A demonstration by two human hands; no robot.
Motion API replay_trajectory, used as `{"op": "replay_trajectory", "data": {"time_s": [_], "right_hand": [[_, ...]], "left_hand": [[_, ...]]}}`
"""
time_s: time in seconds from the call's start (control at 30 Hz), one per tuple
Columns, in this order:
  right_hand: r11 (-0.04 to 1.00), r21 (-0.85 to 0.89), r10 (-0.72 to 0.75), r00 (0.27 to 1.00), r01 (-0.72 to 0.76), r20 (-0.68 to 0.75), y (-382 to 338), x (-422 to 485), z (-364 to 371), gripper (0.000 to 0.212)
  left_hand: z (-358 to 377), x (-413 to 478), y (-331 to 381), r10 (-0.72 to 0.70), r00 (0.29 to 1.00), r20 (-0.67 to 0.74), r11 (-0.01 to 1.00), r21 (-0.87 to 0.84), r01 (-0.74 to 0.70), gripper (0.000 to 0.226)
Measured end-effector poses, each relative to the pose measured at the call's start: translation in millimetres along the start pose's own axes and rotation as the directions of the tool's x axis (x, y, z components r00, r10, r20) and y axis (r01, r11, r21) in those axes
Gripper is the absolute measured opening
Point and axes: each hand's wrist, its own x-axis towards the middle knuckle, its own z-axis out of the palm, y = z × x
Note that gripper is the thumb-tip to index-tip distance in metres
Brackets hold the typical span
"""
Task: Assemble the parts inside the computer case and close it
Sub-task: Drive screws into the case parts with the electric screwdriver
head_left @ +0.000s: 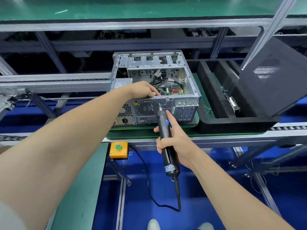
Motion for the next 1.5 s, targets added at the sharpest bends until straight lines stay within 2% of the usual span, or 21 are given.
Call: {"op": "replay_trajectory", "data": {"time_s": [0.2,0.57,0.63,0.7,0.83,0.97,1.13,1.5], "right_hand": [[0.999,-0.039,0.0,1.0,-0.001,-0.004,-1.9,1.0,-0.3,0.125],[0.998,-0.066,0.005,1.0,-0.006,-0.019,0.0,3.7,-0.2,0.128],[0.998,-0.062,0.004,1.0,-0.005,-0.025,0.2,3.0,0.6,0.128],[0.998,-0.058,0.001,1.0,-0.003,-0.031,-0.1,2.4,1.7,0.127],[0.999,-0.05,0.007,0.999,-0.008,-0.031,-0.2,2.1,3.0,0.127],[0.998,-0.058,0.004,0.999,-0.006,-0.035,1.1,3.7,3.8,0.128],[0.999,-0.053,-0.01,1.0,0.008,-0.028,2.9,5.5,2.9,0.127],[0.999,-0.035,0.002,1.0,-0.003,-0.032,5.5,6.1,2.2,0.129]], "left_hand": [[-0.7,2.3,-0.5,-0.025,0.999,0.022,1.0,-0.019,0.025,0.03],[0.7,-3.0,-6.8,0.026,0.999,0.024,0.996,-0.09,-0.023,0.025],[-1.7,-7.0,-10.8,0.066,0.996,0.067,0.993,-0.098,-0.06,0.032],[-1.4,-10.0,-15.0,0.118,0.989,0.086,0.993,-0.01,-0.117,0.042],[11.4,-10.9,-20.1,0.19,0.979,-0.071,0.966,0.192,-0.174,0.038],[20.4,-9.8,-21.7,0.219,0.961,-0.167,0.958,0.223,-0.179,0.037],[22.6,-10.2,-20.2,0.221,0.956,-0.193,0.953,0.25,-0.17,0.03],[20.9,-9.5,-19.9,0.215,0.961,-0.176,0.957,0.237,-0.17,0.033]]}}
